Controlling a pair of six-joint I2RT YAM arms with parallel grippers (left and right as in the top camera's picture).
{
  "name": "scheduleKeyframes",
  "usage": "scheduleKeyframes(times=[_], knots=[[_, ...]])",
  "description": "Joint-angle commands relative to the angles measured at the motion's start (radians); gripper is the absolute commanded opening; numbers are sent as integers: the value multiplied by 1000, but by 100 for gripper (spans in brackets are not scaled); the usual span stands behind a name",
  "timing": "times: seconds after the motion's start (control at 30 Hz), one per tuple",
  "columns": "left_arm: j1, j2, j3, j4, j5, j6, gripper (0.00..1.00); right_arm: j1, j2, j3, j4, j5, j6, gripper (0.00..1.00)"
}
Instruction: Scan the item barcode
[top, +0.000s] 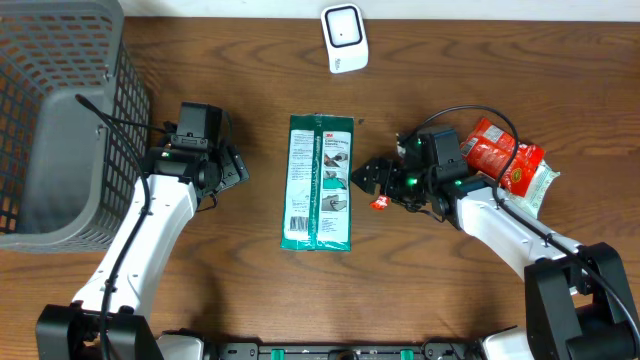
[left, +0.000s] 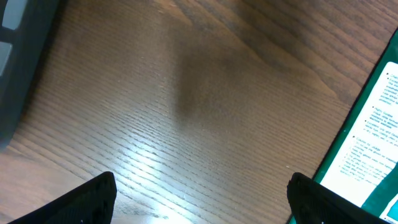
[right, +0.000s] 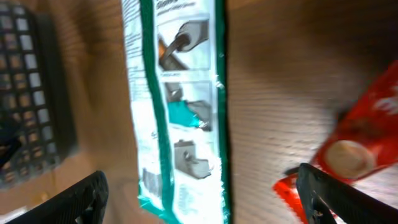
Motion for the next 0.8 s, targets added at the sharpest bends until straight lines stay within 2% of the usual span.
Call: scheduleKeyframes(times=[0.0, 0.13, 0.2, 0.23, 0.3, 0.33, 0.4, 0.77], knots=[[3, 5, 10, -3, -5, -16, 89, -4, -10, 8, 4, -66, 28, 94], [3, 5, 10, -3, -5, -16, 89, -25, -10, 8, 29, -66, -1, 94], [3, 5, 10, -3, -5, -16, 89, -40, -10, 8, 36, -66, -28, 84], [3, 5, 10, -3, -5, -16, 89, -46, -10, 8, 36, -66, -27, 70], [3, 5, 10, -3, -5, -16, 89, -55, -10, 8, 35, -66, -11, 29], [3, 5, 10, -3, -5, -16, 89, -58, -10, 8, 34, -66, -4, 15], [3, 5, 10, -3, -5, -16, 89, -66, -10, 8, 23, -60, -2, 1], [3, 5, 10, -3, -5, -16, 89, -78, -10, 8, -186, 69, 27, 1]])
